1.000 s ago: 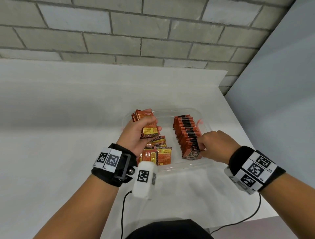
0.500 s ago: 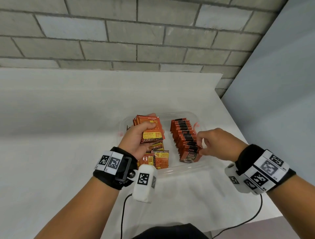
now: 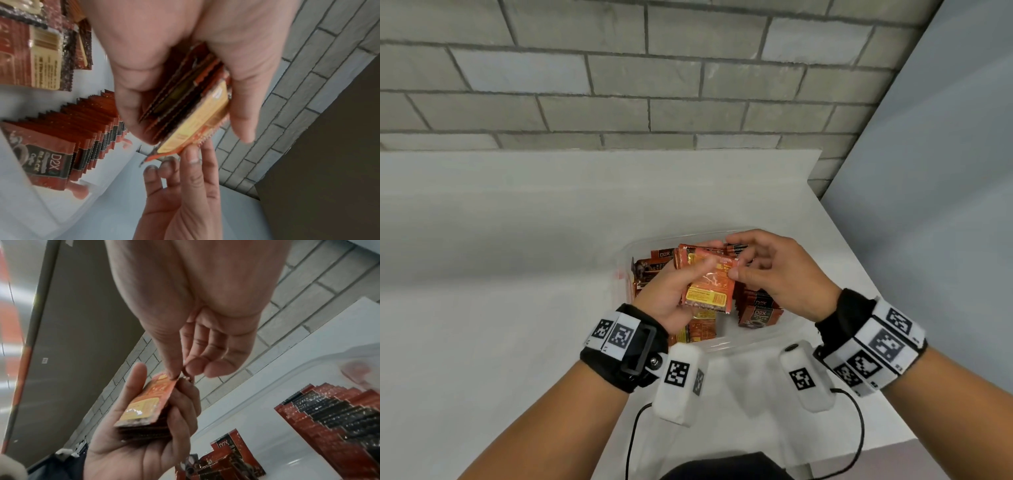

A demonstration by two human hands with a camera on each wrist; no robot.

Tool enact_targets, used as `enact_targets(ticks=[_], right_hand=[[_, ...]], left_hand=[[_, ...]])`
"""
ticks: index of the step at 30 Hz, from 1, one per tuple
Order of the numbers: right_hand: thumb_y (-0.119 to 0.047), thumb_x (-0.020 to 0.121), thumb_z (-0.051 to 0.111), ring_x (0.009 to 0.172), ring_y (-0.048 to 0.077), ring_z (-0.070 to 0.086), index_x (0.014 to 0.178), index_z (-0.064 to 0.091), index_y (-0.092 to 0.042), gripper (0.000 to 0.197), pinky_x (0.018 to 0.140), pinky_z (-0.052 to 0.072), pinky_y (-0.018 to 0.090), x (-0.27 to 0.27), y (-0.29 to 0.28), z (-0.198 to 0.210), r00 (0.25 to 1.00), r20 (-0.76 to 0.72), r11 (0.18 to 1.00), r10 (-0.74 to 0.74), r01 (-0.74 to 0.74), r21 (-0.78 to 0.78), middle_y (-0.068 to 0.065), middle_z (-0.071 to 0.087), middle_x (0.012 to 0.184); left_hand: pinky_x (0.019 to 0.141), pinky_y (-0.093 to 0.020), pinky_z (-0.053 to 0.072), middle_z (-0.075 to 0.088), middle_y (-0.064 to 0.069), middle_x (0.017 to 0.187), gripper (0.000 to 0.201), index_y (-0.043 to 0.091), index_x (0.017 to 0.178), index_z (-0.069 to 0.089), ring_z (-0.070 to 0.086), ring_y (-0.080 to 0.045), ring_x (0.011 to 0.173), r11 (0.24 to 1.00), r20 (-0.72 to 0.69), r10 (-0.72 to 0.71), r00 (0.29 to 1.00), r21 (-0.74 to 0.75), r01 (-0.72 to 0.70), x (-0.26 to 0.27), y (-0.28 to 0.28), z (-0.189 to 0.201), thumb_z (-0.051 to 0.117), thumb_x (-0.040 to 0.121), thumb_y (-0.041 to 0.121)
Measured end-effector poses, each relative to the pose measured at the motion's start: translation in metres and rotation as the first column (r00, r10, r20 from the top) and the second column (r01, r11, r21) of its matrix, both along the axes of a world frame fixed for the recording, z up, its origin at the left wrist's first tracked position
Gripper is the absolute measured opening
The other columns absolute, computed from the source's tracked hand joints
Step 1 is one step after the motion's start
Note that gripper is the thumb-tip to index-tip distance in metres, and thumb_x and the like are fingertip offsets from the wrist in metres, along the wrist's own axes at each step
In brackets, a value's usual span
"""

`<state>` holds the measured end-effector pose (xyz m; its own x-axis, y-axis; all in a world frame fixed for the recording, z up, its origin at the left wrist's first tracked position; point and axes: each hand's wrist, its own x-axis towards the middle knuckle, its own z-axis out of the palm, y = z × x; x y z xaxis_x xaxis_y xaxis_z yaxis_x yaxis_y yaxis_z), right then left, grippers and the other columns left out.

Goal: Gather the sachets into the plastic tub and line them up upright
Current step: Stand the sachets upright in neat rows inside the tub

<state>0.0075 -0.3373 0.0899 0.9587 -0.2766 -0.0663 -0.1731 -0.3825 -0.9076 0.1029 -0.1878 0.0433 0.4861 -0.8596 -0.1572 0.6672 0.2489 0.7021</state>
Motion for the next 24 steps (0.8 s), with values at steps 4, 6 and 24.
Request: enact_targets(ticks=[4, 6, 24], right_hand=[[-0.007, 0.083, 0.070, 0.070, 0.009, 0.055, 0.087, 0.064, -0.023, 0.017, 0.067, 0.047, 0.021, 0.003, 0.000, 0.005, 0.987, 0.128, 0.995, -0.092, 0.098, -0.035, -0.006, 0.062, 0.079], [-0.008, 0.084, 0.069, 0.071, 0.006, 0.054, 0.081, 0.061, -0.025, 0.019, 0.067, 0.045, 0.015, 0.004, 0.001, 0.009, 0.951, 0.262, 0.975, -0.163, 0.196, -0.106, -0.008, 0.061, 0.079], [-0.030, 0.088, 0.065, 0.077, 0.004, 0.059, 0.117, 0.052, -0.026, 0.032, 0.066, 0.043, 0.009, 0.003, 0.008, 0.003, 1.000, -0.012, 0.949, -0.011, 0.007, -0.314, -0.006, 0.065, 0.104]], left_hand=[[0.075, -0.036, 0.058, 0.069, -0.013, 0.102, 0.045, 0.013, 0.104, 0.069, 0.069, -0.023, 0.088, 0.995, -0.077, 0.087, 0.993, 0.054, -0.083, 0.002, 0.007, -0.004, 0.071, 0.072, 0.044], [0.073, -0.036, 0.057, 0.067, -0.012, 0.095, 0.043, 0.013, 0.107, 0.064, 0.067, -0.023, 0.080, 0.985, -0.127, 0.168, 0.978, 0.069, -0.160, 0.002, 0.008, -0.004, 0.060, 0.076, 0.043], [0.062, -0.029, 0.057, 0.073, -0.008, 0.082, 0.039, 0.005, 0.112, 0.059, 0.071, -0.018, 0.074, 0.985, -0.047, 0.172, 0.984, 0.021, -0.171, -0.007, 0.005, 0.010, 0.054, 0.075, -0.006]])
